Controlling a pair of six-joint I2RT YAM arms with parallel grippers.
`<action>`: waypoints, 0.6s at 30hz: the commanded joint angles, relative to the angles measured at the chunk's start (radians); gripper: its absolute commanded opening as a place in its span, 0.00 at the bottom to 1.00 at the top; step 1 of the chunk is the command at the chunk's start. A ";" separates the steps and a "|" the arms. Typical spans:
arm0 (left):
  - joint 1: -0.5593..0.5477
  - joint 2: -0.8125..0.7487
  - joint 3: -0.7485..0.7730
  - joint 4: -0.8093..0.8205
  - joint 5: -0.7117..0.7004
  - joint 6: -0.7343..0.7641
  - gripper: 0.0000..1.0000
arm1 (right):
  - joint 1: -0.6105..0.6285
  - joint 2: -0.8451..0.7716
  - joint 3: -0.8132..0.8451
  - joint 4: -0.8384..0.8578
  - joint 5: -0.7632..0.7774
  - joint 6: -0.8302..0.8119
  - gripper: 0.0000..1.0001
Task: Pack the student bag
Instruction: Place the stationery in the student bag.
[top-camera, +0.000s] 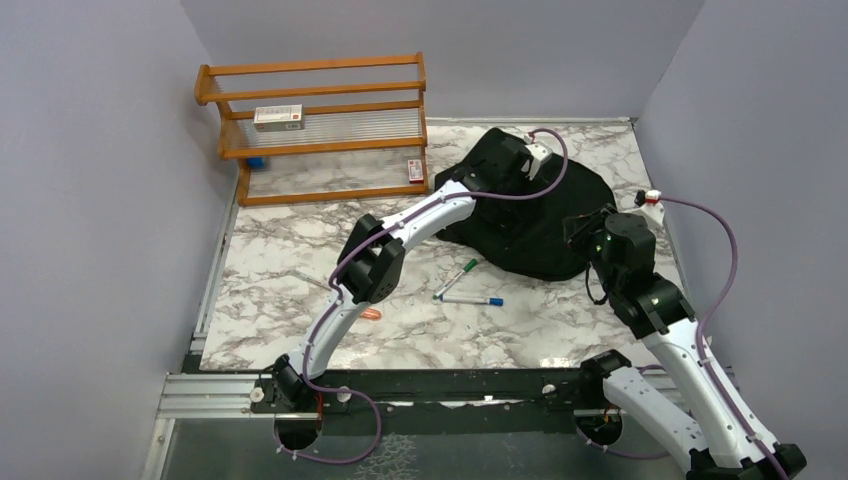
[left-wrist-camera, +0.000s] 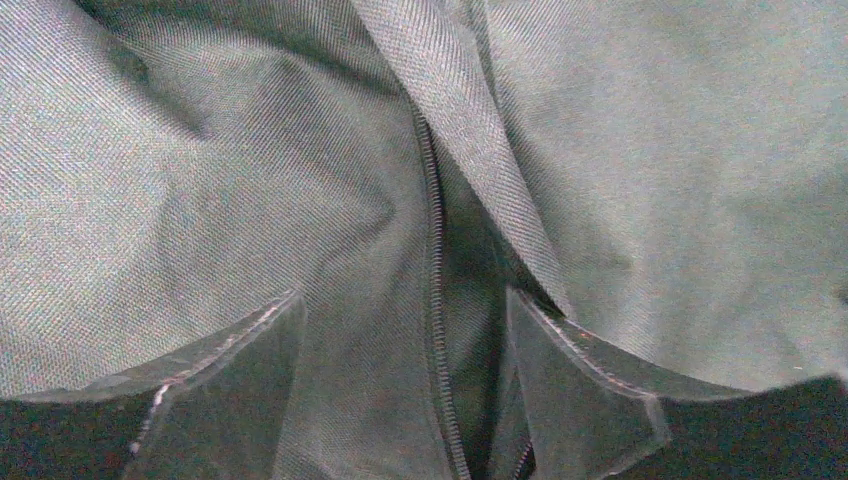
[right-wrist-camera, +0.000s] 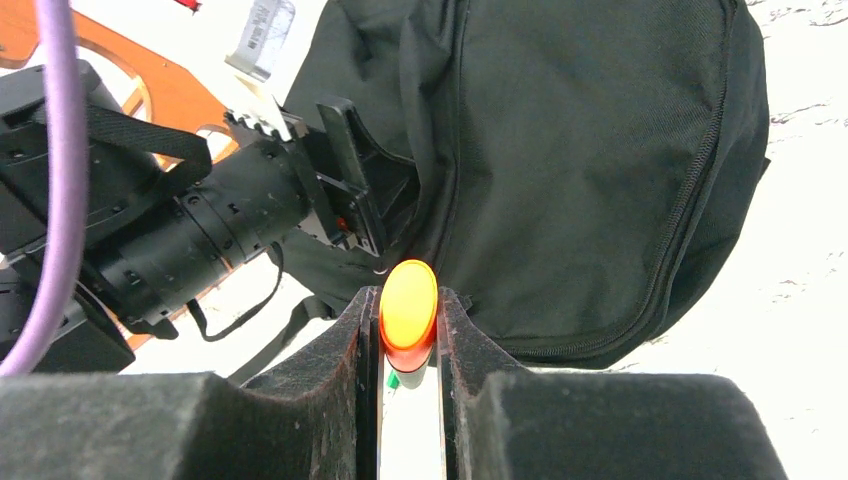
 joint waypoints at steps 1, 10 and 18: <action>-0.012 0.040 0.009 -0.014 -0.085 0.034 0.70 | 0.002 -0.002 -0.007 0.013 -0.012 0.003 0.00; -0.010 0.000 -0.029 -0.014 -0.107 0.038 0.14 | 0.002 0.003 -0.012 0.022 -0.022 0.009 0.00; 0.006 -0.101 -0.022 -0.009 -0.115 0.026 0.00 | 0.001 0.037 -0.018 0.048 -0.006 0.032 0.01</action>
